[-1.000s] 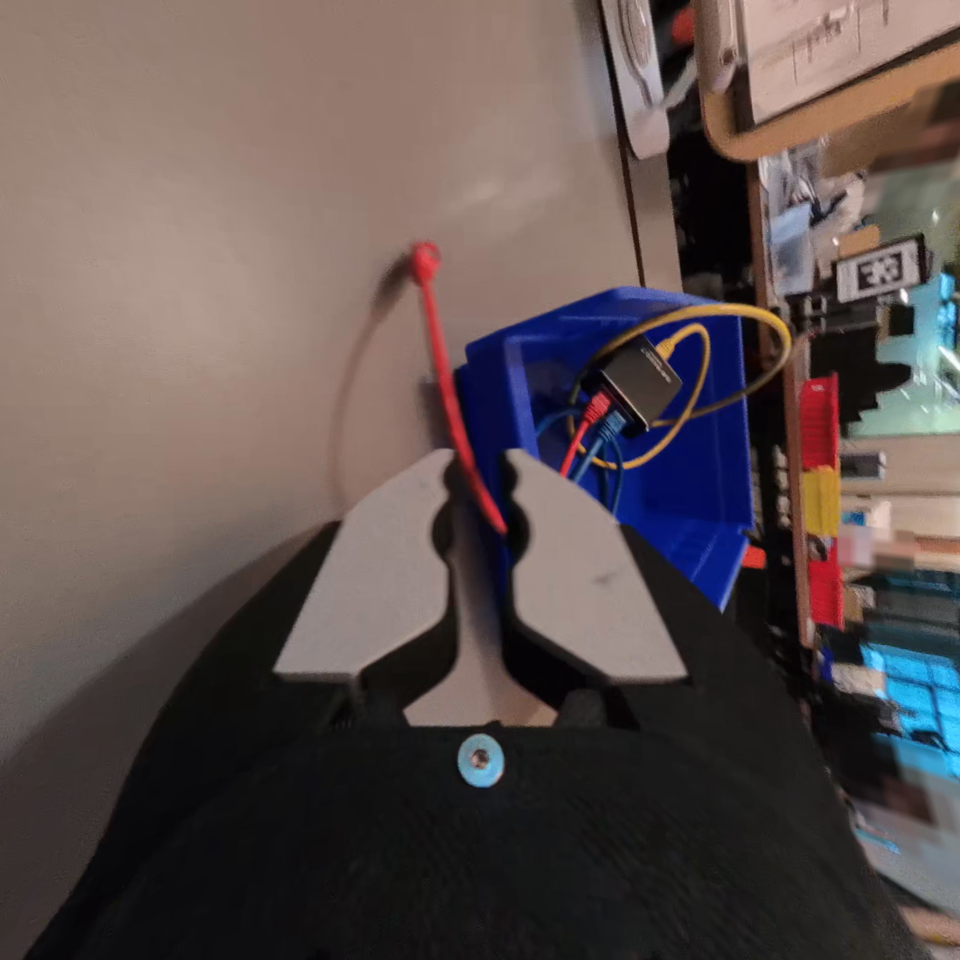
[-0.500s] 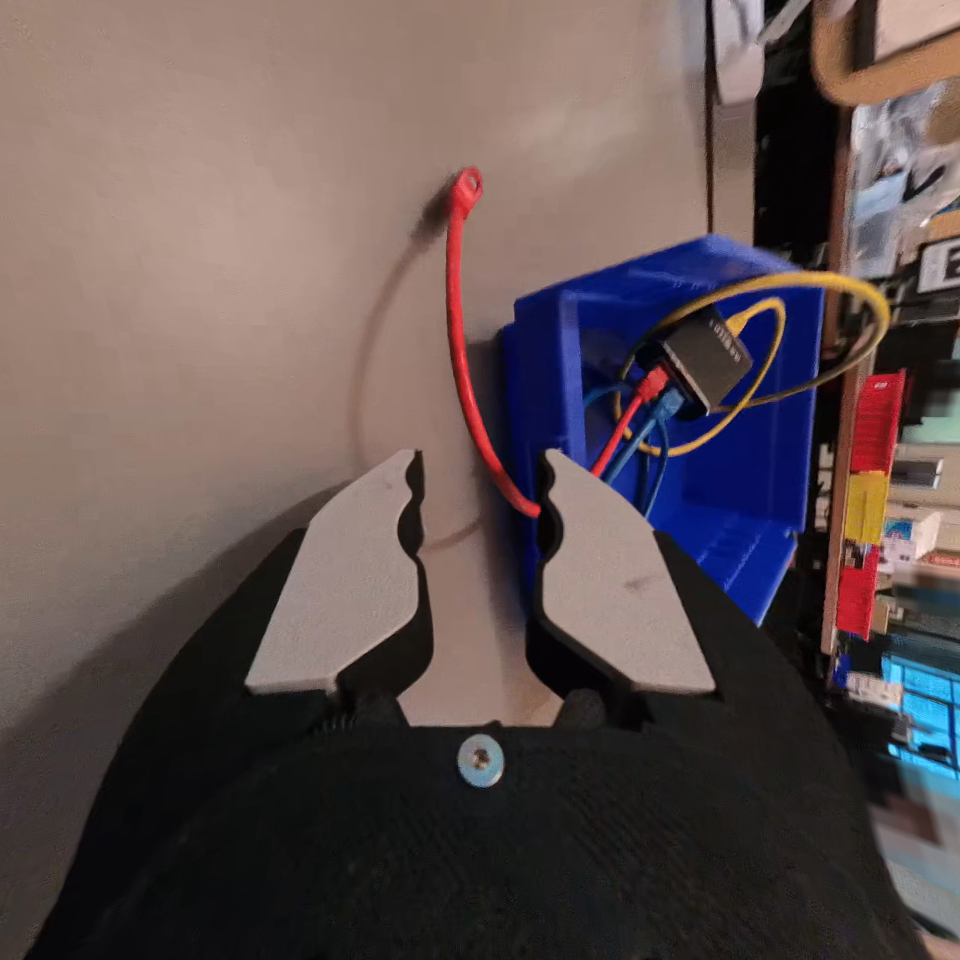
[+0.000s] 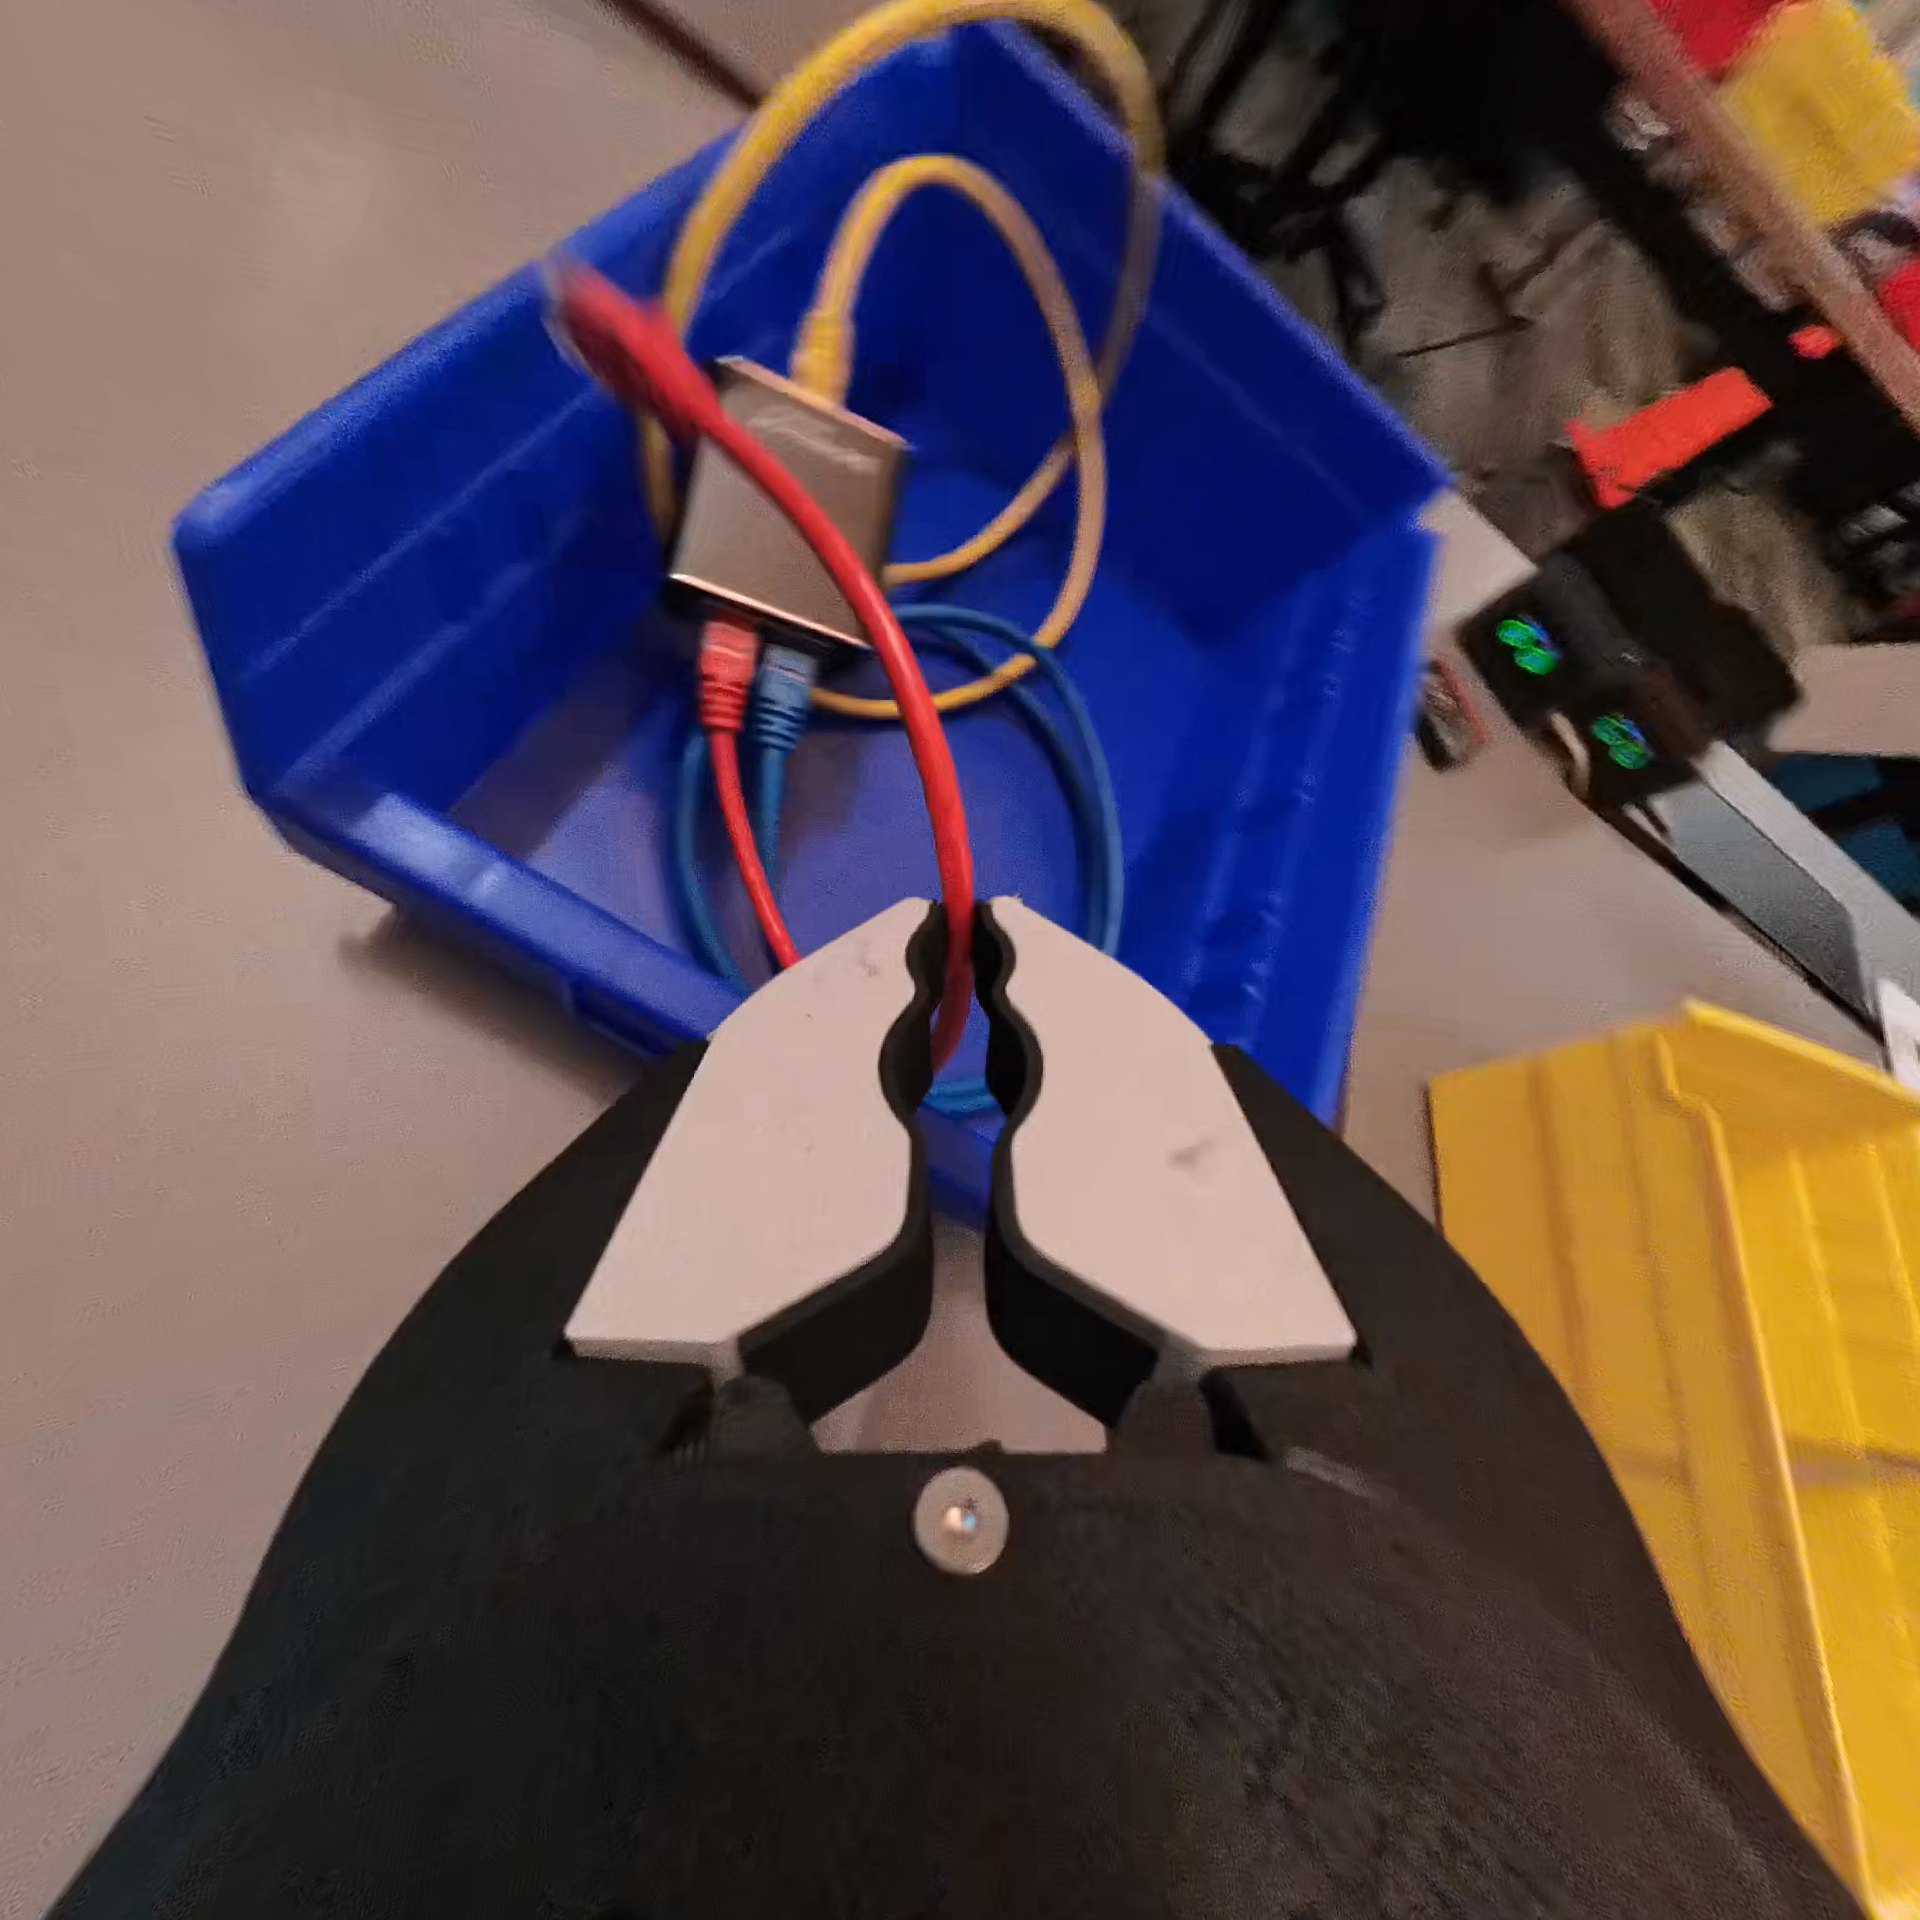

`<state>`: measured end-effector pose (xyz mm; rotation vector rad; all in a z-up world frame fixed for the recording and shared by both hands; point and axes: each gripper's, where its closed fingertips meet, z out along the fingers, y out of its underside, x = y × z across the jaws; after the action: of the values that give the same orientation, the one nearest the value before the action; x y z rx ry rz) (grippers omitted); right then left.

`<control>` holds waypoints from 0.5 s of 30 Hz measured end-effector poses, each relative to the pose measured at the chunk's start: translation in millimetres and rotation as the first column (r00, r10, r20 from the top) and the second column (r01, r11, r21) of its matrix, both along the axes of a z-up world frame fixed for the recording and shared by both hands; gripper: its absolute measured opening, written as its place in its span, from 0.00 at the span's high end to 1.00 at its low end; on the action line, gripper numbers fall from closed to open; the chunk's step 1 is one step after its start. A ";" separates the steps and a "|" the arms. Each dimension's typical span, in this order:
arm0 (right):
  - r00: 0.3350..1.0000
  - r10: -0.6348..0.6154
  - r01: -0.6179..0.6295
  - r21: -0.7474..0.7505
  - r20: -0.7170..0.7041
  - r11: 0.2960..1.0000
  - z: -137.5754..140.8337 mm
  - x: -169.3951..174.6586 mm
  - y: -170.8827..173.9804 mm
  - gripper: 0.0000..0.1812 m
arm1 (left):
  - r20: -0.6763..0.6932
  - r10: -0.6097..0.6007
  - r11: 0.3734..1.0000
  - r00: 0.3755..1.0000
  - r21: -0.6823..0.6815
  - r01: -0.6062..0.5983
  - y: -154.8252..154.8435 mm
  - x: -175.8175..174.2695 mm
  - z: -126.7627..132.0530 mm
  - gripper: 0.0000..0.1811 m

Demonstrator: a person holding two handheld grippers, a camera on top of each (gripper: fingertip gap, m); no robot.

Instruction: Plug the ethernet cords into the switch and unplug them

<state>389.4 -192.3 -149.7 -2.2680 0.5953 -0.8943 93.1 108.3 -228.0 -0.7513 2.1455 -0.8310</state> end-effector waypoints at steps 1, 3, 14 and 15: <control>1.000 0.008 -0.008 -0.041 -0.013 0.999 -6.2 1.8 8.5 0.97 | -0.001 0.000 1.000 1.000 -0.001 0.000 -0.1 0.0 -0.1 0.74; 0.998 -0.040 0.033 -0.144 -0.046 0.989 -15.9 10.2 11.1 0.97 | -0.001 -0.001 1.000 1.000 0.000 0.001 -0.1 -0.1 -0.1 0.74; 0.995 0.007 -0.049 -0.446 -0.096 0.894 -47.5 32.2 -14.3 0.76 | 0.028 -0.012 1.000 1.000 0.022 0.011 -1.5 -2.3 1.0 0.76; 0.995 0.034 -0.068 -0.371 -0.097 0.926 -42.7 26.0 -8.9 0.73 | 0.028 -0.012 1.000 1.000 0.023 0.012 -1.4 -2.4 0.9 0.76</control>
<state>415.4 -201.2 -192.4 -2.6643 0.4274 -0.9496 90.7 106.8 -227.1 -0.7119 2.1329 -0.8176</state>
